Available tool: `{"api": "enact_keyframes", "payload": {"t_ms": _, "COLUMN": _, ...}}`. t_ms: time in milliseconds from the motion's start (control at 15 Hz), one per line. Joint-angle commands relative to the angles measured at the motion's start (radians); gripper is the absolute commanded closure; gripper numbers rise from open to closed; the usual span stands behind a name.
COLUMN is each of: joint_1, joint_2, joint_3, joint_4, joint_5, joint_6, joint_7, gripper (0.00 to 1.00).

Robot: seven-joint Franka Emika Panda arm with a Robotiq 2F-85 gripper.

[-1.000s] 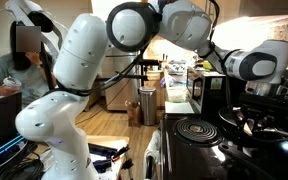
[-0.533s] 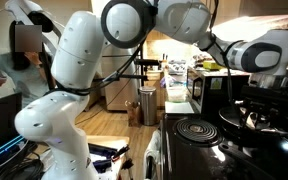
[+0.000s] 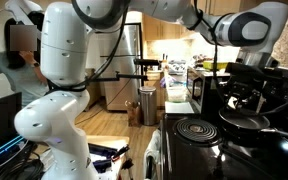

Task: Take the wooden spoon from the black pan and place it at the left of the stove

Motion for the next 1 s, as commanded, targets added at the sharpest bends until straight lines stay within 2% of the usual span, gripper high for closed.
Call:
{"api": "enact_keyframes", "payload": {"t_ms": 0, "joint_1": 0.006, "joint_2": -0.167, "joint_3": 0.008, "joint_4": -0.203, "joint_5": -0.005, "joint_6": 0.035, "joint_7": -0.05, "gripper": 0.93}}
{"api": "enact_keyframes", "payload": {"t_ms": 333, "joint_1": 0.06, "joint_2": -0.318, "joint_3": 0.016, "joint_4": -0.454, "joint_5": -0.042, "joint_6": 0.103, "joint_7": -0.019, "gripper": 0.93}}
{"api": "enact_keyframes", "payload": {"t_ms": 467, "joint_1": 0.091, "joint_2": -0.378, "joint_3": 0.029, "joint_4": -0.563, "joint_5": -0.037, "joint_6": 0.177, "joint_7": -0.019, "gripper": 0.93}}
{"api": "enact_keyframes", "payload": {"t_ms": 667, "joint_1": 0.139, "joint_2": -0.462, "joint_3": 0.047, "joint_4": -0.725, "joint_5": 0.004, "joint_6": 0.401, "joint_7": -0.02, "gripper": 0.93}}
{"api": "enact_keyframes", "payload": {"t_ms": 933, "joint_1": 0.205, "joint_2": -0.538, "joint_3": 0.047, "joint_4": -0.864, "joint_5": 0.04, "joint_6": 0.581, "joint_7": -0.056, "gripper": 0.93}}
